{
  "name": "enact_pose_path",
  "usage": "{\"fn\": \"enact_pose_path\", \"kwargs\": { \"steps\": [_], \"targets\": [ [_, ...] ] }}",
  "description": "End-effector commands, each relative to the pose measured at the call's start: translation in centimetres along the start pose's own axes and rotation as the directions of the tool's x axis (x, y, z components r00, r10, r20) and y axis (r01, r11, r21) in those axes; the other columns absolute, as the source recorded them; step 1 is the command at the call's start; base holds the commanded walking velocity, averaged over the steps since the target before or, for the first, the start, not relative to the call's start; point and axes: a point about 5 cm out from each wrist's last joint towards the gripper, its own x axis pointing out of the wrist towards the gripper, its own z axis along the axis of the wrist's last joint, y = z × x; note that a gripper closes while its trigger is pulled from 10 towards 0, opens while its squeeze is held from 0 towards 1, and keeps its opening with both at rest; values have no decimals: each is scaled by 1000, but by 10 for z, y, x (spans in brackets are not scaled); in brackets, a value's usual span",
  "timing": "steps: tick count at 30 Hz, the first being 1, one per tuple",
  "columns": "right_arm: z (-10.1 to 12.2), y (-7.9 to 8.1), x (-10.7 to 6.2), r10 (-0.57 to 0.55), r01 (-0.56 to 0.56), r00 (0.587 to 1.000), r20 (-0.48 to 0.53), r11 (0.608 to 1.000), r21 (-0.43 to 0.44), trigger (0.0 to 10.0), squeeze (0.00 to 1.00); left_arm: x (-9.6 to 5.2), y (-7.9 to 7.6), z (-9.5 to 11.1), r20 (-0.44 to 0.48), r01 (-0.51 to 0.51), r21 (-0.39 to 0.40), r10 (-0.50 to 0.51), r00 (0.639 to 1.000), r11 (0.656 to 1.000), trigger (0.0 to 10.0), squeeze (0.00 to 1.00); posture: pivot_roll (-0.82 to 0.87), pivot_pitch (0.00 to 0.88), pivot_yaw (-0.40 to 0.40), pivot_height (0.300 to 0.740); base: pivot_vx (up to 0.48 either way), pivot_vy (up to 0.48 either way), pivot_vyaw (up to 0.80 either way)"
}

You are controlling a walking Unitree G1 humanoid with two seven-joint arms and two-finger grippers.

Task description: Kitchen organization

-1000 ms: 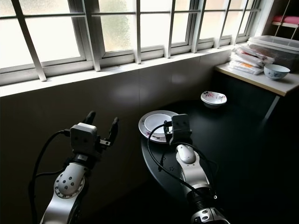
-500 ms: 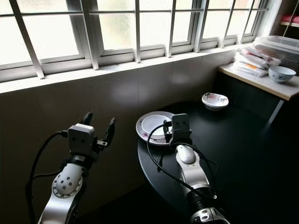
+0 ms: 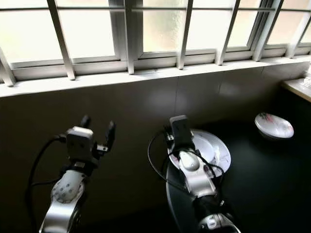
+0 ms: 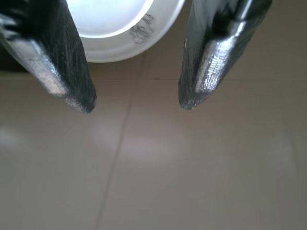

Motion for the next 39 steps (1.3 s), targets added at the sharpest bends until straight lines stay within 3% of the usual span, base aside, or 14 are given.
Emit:
{"fn": "enact_pose_path", "kwargs": {
  "steps": [1,7,14,23,25,30,34,39],
  "targets": [
    [4,-2,1,-14,13,1000,11,1000,27,10000,0,0,-2,2,10,15,1,-15,1000,1000,10000,0,-6,0,-42,736,0,0,0],
    [4,-2,2,-21,21,1000,7,1000,18,10000,0,1,-3,3,16,21,2,-21,1000,1000,10000,0,-8,0,-43,736,0,0,0],
    [8,2,-1,-11,14,1000,29,996,-83,10000,0,0,-3,2,13,23,6,-23,1000,1000,10000,0,-8,0,-42,736,0,0,0],
    [-2,-2,-1,16,-24,998,-60,990,-142,10000,0,0,-2,2,13,23,7,-23,1000,1000,10000,0,-8,0,-42,736,0,0,0],
    [-7,-2,0,67,-94,991,-119,968,-233,10000,0,-1,-3,0,3,31,8,-31,1000,999,10000,0,-11,0,-41,736,0,0,0],
    [-20,-2,-1,103,-145,965,-243,976,-163,10000,0,-1,-4,-1,-1,36,8,-36,999,999,10000,0,-11,0,-41,736,0,0,0],
    [-21,-3,0,111,-173,953,-282,964,-204,10000,0,-1,-3,-3,-10,36,10,-36,999,999,10000,0,-12,0,-40,736,0,0,0],
    [-25,0,0,145,-214,933,-331,960,-182,10000,0,-2,-3,-5,-18,38,11,-38,999,999,10000,0,-10,0,-41,736,0,0,0]
  ]
}}
